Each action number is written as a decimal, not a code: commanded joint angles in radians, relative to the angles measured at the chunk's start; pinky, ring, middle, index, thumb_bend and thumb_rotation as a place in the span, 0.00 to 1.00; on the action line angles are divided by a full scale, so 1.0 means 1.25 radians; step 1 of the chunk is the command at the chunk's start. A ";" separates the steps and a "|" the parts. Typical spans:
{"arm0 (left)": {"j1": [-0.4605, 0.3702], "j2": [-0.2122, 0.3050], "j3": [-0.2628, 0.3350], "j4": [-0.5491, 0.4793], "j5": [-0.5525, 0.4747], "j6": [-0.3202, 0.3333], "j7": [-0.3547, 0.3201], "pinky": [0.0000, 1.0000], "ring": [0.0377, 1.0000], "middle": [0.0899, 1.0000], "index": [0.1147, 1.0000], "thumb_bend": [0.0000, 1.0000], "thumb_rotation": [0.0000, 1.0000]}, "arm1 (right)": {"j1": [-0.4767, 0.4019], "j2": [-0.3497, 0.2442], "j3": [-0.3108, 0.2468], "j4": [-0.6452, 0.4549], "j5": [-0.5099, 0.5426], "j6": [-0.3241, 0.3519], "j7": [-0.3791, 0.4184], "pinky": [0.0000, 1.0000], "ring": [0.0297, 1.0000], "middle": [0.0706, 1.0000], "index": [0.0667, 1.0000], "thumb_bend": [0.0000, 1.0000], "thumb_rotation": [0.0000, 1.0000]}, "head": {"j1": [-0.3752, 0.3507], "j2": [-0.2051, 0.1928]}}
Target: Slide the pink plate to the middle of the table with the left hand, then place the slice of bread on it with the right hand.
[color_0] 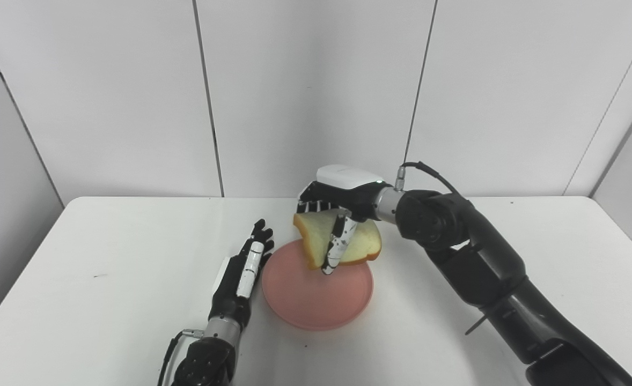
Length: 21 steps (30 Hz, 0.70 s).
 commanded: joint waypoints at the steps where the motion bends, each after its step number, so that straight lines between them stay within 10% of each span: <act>1: -0.010 -0.010 -0.005 -0.015 -0.001 -0.003 -0.007 0.89 0.92 0.93 0.93 0.65 1.00 | -0.035 0.007 0.000 0.003 -0.005 -0.035 -0.025 0.48 0.39 0.45 0.48 0.52 0.00 | 0.002 0.002; 21: -0.004 -0.015 0.014 -0.123 -0.011 0.030 -0.001 0.89 0.93 0.93 0.93 0.69 1.00 | -0.008 0.034 0.007 0.048 0.008 -0.058 -0.039 0.44 0.41 0.47 0.44 0.52 0.00 | -0.003 0.015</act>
